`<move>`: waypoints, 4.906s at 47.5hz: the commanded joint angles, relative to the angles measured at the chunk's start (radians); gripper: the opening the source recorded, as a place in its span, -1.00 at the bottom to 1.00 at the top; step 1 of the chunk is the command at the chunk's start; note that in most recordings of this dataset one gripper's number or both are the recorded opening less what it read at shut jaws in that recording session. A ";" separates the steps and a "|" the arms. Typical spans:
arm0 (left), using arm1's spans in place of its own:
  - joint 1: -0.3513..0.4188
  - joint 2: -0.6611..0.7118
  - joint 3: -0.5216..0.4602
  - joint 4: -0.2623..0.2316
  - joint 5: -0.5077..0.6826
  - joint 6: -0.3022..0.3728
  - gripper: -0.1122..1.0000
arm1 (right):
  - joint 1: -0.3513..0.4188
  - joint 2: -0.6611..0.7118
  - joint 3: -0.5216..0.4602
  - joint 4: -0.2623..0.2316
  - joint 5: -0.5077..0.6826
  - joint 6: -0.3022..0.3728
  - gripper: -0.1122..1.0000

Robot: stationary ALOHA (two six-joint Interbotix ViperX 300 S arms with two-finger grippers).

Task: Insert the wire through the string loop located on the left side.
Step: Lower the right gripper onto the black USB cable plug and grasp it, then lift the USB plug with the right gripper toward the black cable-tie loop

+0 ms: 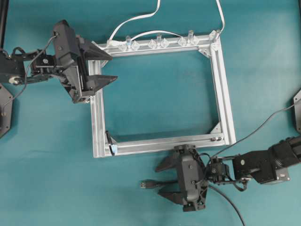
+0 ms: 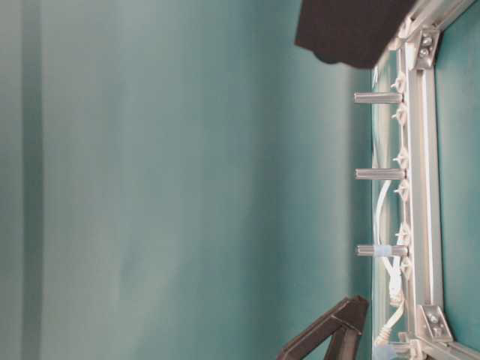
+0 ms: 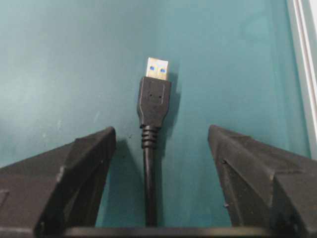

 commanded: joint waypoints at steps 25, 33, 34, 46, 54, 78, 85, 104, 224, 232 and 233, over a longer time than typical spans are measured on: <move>-0.003 -0.043 0.002 0.002 -0.005 -0.009 0.67 | 0.006 -0.006 -0.008 0.002 0.106 -0.003 -0.16; -0.003 -0.051 0.002 0.002 -0.005 -0.009 0.67 | 0.006 -0.006 -0.008 0.002 0.161 -0.003 -0.59; -0.003 -0.052 0.002 0.002 -0.005 -0.009 0.67 | 0.006 -0.006 -0.009 0.002 0.160 -0.003 -0.59; -0.003 -0.052 -0.005 0.002 -0.005 -0.009 0.67 | 0.006 -0.006 -0.014 0.002 0.144 -0.003 -0.59; -0.003 -0.052 -0.005 0.002 -0.005 -0.009 0.67 | 0.006 -0.008 -0.014 0.002 0.144 -0.003 -0.59; -0.014 -0.052 -0.006 0.002 0.017 -0.009 0.67 | 0.006 -0.044 -0.021 0.002 0.161 -0.003 -0.59; -0.020 -0.052 -0.006 0.002 0.015 -0.009 0.67 | 0.006 -0.081 -0.023 0.002 0.183 -0.003 -0.59; -0.043 -0.052 -0.005 0.002 0.017 -0.009 0.66 | -0.054 -0.190 -0.023 -0.006 0.284 -0.041 -0.59; -0.100 -0.229 0.107 0.002 0.164 -0.008 0.66 | -0.281 -0.192 -0.107 -0.121 0.426 -0.121 -0.59; -0.104 -0.229 0.107 0.002 0.166 -0.008 0.66 | -0.282 -0.190 -0.107 -0.121 0.428 -0.121 -0.59; -0.104 -0.229 0.107 0.002 0.166 -0.008 0.66 | -0.282 -0.190 -0.107 -0.121 0.428 -0.121 -0.59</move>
